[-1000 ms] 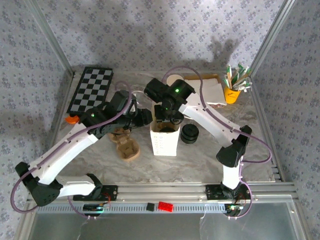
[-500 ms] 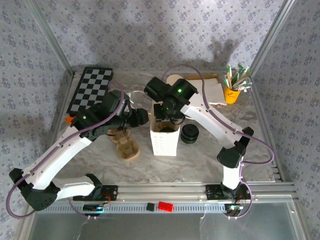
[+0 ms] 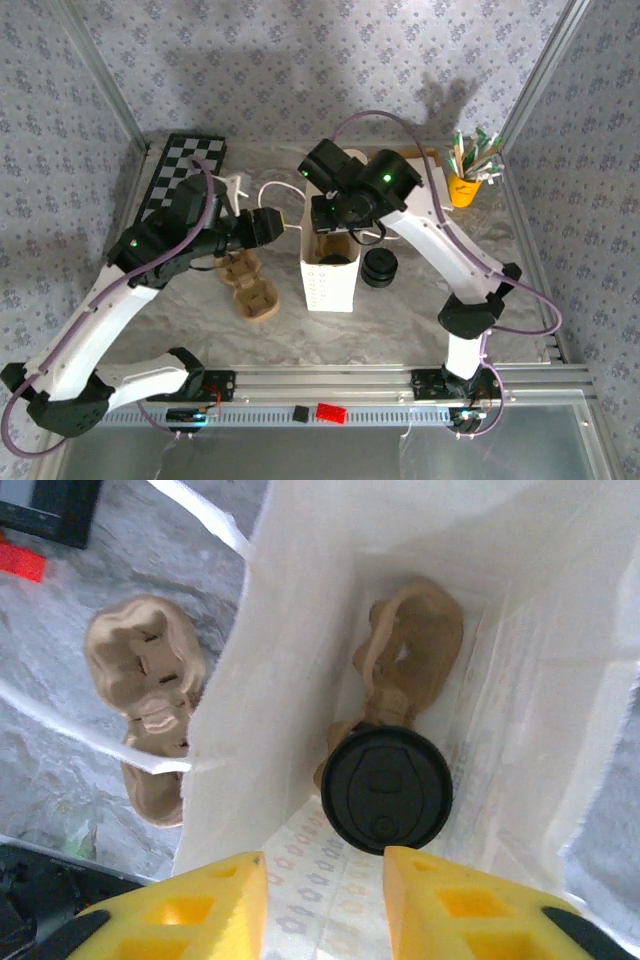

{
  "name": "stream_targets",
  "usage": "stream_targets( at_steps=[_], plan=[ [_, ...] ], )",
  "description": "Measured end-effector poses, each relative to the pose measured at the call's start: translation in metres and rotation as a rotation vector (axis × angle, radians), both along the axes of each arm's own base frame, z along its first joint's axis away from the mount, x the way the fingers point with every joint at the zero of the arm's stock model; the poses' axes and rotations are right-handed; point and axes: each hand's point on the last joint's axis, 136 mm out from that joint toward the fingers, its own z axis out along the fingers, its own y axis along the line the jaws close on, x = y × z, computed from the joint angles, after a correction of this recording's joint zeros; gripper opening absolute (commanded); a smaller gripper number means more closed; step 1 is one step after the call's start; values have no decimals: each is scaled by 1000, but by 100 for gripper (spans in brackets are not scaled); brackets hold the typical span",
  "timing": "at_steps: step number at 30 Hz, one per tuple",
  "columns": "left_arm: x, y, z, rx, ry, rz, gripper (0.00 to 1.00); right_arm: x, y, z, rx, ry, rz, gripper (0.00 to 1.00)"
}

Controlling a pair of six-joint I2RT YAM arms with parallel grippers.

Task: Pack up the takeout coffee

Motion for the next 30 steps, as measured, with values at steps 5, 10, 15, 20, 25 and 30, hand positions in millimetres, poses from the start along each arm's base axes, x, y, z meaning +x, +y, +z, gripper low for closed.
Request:
stream_targets(
  at_steps=[5, 10, 15, 20, 25, 30],
  plan=[
    [10, 25, 29, 2, -97, 50, 58, 6, -32, 32, 40, -90, -12, 43],
    [20, 47, 45, 29, -151, 103, 60, 26, -77, 51, 61, -164, -81, 52],
    [34, 57, 41, 62, -154, 137, 63, 57, -128, 50, 31, -207, -170, 55],
    [56, 61, 29, 103, -134, 163, 66, 93, -193, 25, -46, -208, -294, 55],
    [72, 66, 21, 133, -125, 182, 67, 123, -257, -5, -86, -192, -429, 54],
    [86, 68, 19, 147, -137, 190, 68, 160, -294, -15, -97, -238, -475, 54]
  ],
)
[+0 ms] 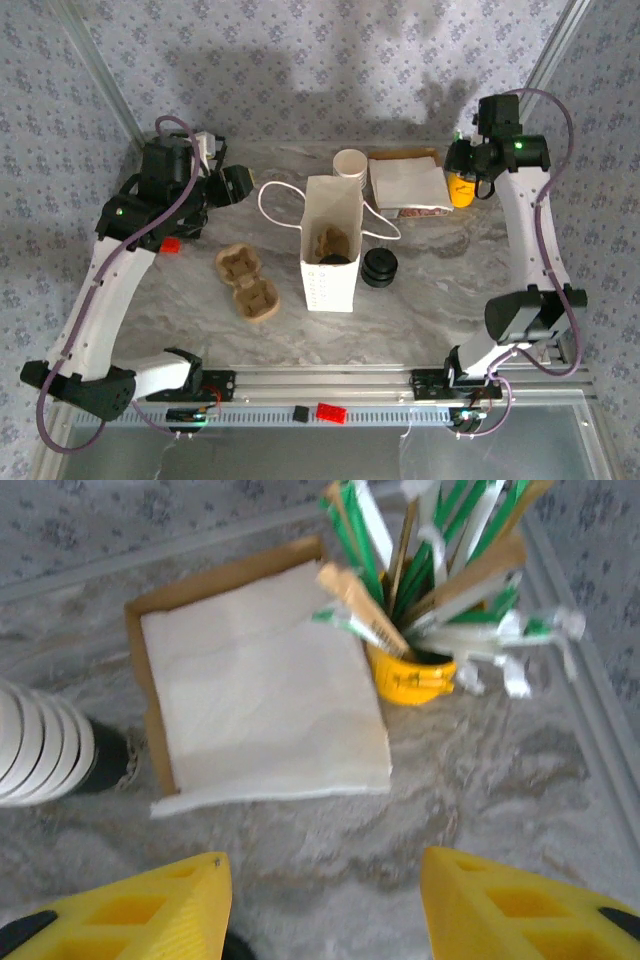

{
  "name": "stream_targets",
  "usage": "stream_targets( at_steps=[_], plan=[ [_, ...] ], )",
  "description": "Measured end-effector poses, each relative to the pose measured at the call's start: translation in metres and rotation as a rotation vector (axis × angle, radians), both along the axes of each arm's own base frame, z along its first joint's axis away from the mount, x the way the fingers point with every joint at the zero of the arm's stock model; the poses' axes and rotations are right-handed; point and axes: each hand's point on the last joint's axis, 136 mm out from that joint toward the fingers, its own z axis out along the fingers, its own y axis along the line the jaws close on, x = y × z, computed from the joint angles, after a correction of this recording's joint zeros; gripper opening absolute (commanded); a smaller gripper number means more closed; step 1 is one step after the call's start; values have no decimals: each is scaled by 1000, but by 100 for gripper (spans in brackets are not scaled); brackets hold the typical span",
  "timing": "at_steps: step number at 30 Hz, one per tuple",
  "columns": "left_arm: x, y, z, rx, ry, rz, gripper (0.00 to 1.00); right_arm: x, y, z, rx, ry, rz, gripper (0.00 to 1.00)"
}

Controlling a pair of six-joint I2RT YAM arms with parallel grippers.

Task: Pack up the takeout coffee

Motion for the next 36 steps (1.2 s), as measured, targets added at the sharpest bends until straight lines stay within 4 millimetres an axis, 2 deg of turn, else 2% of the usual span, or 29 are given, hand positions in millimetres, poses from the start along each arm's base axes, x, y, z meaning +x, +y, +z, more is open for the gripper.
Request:
stream_targets(
  at_steps=[8, 14, 21, 23, 31, 36],
  plan=[
    [17, 1, 2, 5, -33, 11, 69, 70, -11, -35, -70, 23, 80, 53],
    [30, 2, 2, 5, -49, 20, 69, 103, -18, -53, -141, 50, 108, 46],
    [37, -1, -1, 7, -51, 19, 70, 115, -29, -65, -220, 87, 108, 35],
    [38, -1, -1, 8, -49, 19, 70, 118, -32, -65, -236, 89, 106, 33],
    [38, -1, -1, 8, -49, 19, 70, 118, -36, -66, -267, 105, 108, 15],
    [39, 0, -2, 8, -49, 22, 70, 118, -36, -59, -276, 97, 106, 4]
  ],
)
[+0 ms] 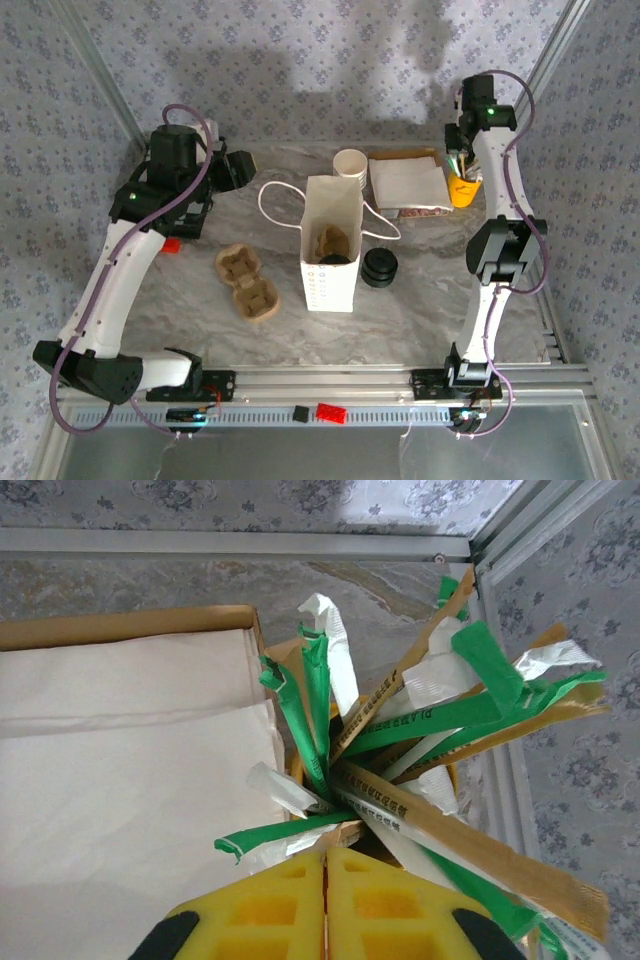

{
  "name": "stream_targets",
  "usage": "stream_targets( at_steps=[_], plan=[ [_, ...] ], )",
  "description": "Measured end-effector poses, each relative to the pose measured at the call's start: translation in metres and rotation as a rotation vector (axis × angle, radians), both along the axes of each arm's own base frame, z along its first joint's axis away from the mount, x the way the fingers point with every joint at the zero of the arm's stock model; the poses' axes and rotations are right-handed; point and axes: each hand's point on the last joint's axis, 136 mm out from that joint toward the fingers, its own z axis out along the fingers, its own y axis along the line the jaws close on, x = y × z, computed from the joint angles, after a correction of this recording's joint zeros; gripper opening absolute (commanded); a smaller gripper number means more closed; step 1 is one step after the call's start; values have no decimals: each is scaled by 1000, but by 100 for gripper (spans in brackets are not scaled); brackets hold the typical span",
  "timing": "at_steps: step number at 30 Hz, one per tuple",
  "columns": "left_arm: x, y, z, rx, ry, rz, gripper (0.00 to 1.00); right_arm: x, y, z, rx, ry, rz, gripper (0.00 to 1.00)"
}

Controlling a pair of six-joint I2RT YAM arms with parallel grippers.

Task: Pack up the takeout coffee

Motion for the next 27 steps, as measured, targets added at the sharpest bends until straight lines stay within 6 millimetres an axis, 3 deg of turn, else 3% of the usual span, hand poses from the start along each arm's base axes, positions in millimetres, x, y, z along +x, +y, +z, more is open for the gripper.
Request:
stream_targets(
  at_steps=[9, 16, 27],
  plan=[
    [-2, -3, 0, -10, 5, -19, 70, -4, 6, 24, -43, -47, -11, 0],
    [-9, -4, 7, -28, -8, -35, 72, -28, 19, 78, -53, -159, -23, 0],
    [-37, -2, 23, -78, -38, -61, 73, -90, 60, 158, 9, -330, 37, 0]
  ],
)
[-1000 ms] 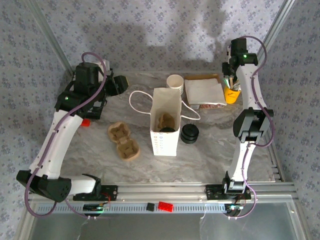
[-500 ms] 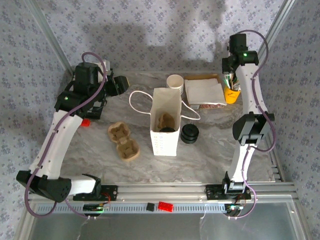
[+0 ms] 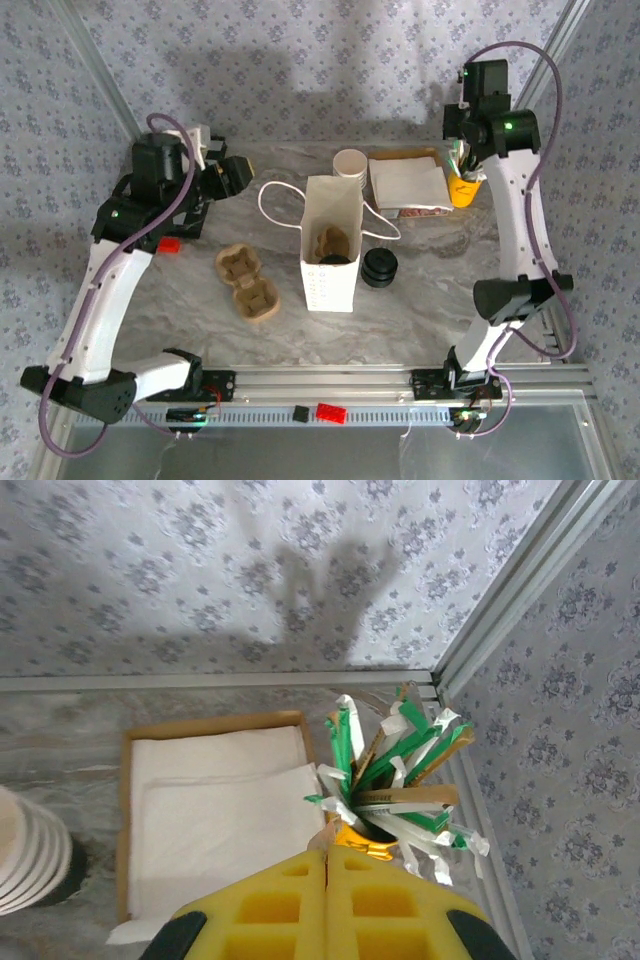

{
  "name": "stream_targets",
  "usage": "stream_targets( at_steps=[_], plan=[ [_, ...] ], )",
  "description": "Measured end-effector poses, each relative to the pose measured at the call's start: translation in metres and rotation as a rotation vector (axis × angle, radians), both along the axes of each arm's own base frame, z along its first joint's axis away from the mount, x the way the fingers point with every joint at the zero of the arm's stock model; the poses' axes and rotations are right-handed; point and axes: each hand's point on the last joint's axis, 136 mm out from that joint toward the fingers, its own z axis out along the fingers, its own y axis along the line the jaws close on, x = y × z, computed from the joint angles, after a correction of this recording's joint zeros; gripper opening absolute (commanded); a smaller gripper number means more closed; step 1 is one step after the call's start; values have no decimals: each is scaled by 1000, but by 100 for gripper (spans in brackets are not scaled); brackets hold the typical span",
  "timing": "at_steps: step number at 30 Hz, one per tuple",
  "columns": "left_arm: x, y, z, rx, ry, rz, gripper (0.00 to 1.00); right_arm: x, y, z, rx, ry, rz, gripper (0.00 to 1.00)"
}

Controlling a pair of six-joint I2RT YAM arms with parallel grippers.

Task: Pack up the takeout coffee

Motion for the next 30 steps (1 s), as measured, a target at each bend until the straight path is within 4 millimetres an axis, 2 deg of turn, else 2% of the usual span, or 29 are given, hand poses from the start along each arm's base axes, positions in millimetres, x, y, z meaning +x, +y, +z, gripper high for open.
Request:
stream_targets(
  at_steps=[6, 13, 17, 20, 25, 30],
  plan=[
    [-18, 5, 0, -20, 4, 6, 73, -45, 42, 37, 64, -75, 122, 0],
    [-40, 8, -9, -37, 26, 0, 73, -105, 108, 77, 247, -161, 362, 0],
    [-49, 6, -18, -40, 54, -9, 74, -132, 147, 90, 331, -172, 509, 0],
    [-52, 2, -24, -36, 68, -20, 76, -145, 174, 91, 362, -158, 597, 0],
    [-57, -3, -35, -21, 97, -27, 78, -159, 200, 85, 374, -124, 677, 0],
    [-60, -5, -45, -2, 118, -24, 79, -160, 217, 57, 348, -46, 704, 0]
  ],
)
